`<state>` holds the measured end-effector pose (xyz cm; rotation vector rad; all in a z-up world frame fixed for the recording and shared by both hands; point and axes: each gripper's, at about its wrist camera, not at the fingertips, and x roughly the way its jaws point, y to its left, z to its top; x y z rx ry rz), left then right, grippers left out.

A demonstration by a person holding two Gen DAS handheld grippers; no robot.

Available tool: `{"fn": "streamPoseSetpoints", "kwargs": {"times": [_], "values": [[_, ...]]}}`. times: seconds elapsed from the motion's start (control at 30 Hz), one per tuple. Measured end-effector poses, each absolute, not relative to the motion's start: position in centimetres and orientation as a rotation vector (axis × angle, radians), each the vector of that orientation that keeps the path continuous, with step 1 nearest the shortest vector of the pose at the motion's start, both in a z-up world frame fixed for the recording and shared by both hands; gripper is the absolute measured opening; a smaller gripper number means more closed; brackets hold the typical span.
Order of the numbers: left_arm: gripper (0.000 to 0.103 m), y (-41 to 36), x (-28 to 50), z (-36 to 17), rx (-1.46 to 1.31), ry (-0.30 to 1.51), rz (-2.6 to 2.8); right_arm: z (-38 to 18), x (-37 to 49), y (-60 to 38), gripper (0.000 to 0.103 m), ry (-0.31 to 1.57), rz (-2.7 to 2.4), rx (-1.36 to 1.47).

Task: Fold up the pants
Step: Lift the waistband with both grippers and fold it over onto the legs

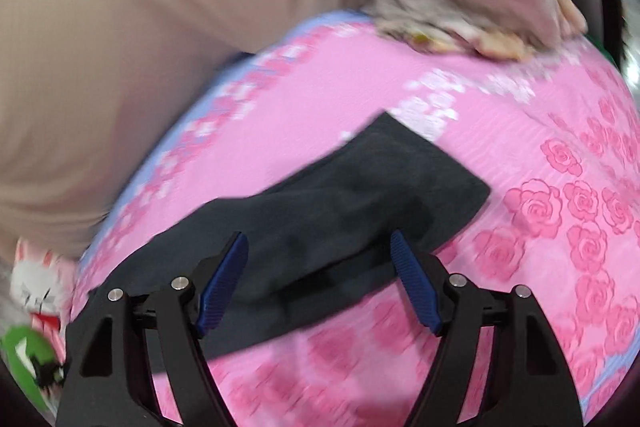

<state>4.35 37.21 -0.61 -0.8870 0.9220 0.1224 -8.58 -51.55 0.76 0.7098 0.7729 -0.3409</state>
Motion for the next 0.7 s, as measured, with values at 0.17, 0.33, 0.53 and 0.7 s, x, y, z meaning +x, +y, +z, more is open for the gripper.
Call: {"fn": "streamPoseSetpoints", "kwargs": {"times": [0.17, 0.33, 0.53, 0.7], "values": [[0.006, 37.2, 5.6, 1.2, -0.833, 0.909, 0.144, 6.0, -7.1, -51.4, 0.002, 0.627, -0.241, 0.676], [0.006, 36.9, 5.8, 1.7, -0.755, 0.917, 0.146, 9.6, -8.8, -51.6, 0.002, 0.546, -0.26, 0.552], [0.007, 37.9, 4.8, -1.7, -0.803, 0.951, 0.128, 0.2, -9.9, -54.0, 0.002, 0.789, -0.31, 0.67], [0.007, 37.5, 4.6, 0.2, -0.746, 0.947, 0.117, 1.9, -11.2, -54.5, 0.002, 0.723, -0.275, 0.694]]}}
